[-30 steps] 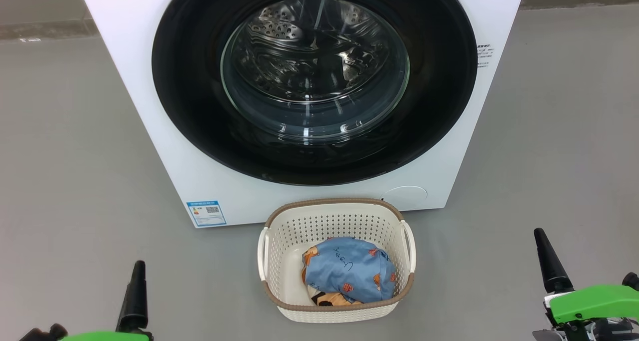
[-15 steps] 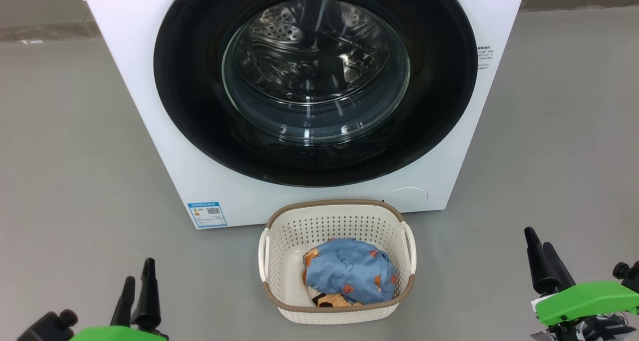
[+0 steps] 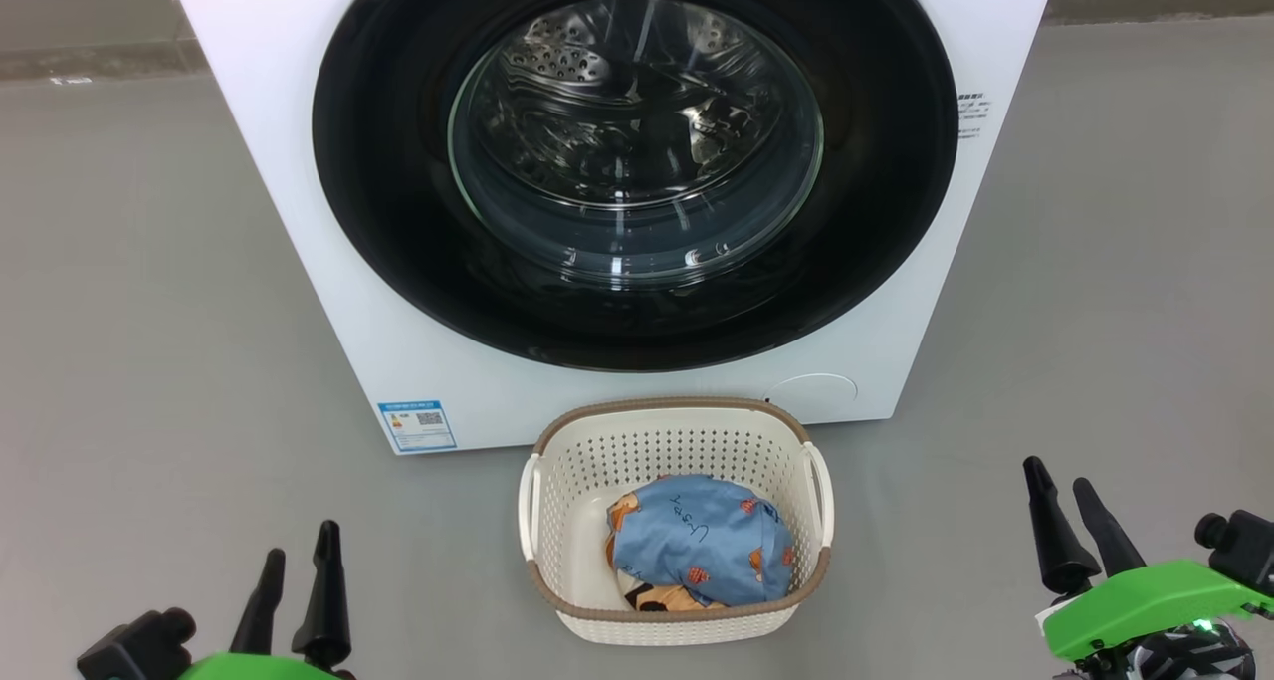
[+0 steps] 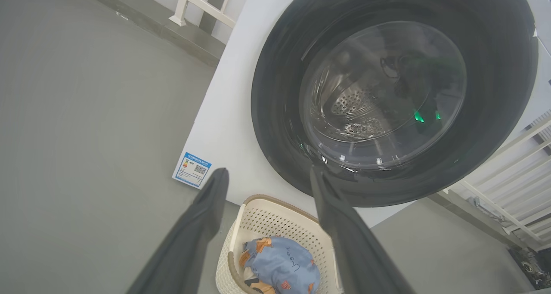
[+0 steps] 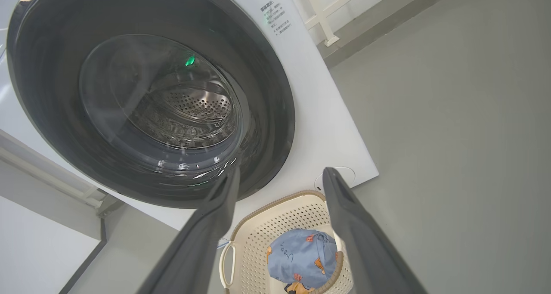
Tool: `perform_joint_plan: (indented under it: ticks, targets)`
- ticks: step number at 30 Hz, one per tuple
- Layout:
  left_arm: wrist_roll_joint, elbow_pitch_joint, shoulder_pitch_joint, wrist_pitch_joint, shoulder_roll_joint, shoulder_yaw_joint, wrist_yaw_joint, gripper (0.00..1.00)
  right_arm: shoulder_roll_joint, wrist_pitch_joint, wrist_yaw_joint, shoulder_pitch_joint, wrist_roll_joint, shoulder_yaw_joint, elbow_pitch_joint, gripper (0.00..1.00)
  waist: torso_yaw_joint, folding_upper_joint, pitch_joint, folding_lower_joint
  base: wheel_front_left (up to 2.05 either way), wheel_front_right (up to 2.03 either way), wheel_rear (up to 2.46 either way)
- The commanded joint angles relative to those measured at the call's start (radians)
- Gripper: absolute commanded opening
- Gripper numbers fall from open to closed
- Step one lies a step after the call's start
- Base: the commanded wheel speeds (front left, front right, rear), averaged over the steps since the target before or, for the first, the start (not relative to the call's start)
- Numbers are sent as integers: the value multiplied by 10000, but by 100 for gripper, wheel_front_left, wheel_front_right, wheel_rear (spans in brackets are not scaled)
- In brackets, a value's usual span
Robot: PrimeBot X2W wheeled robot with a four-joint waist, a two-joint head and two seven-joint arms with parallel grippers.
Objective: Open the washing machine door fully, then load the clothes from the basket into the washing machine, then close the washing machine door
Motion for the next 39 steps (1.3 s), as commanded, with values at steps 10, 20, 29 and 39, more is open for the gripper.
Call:
perform_joint_plan:
  ticks: [10, 20, 29, 39]
  targets:
    - [1294, 25, -325, -411, 290, -70, 188, 100, -183, -178, 44, -72, -1502, 277, -314, 100, 76, 0, 17, 0, 0, 0, 0]
    - [2301, 164, -298, -705, 336, -266, 334, 100, -232, -310, 47, 4, -2755, 277, -356, 100, 127, 0, -12, 0, 0, 0, 0]
    - [3021, 348, -308, -942, 369, -400, 409, 100, -297, -425, 51, 98, -3732, 330, -459, 100, 146, 0, -82, 0, 0, 0, 0]
    - [3785, 588, -401, -1214, 455, -458, 543, 100, -313, -548, 54, 95, -4966, 376, -577, 100, 162, 0, -132, 0, 0, 0, 0]
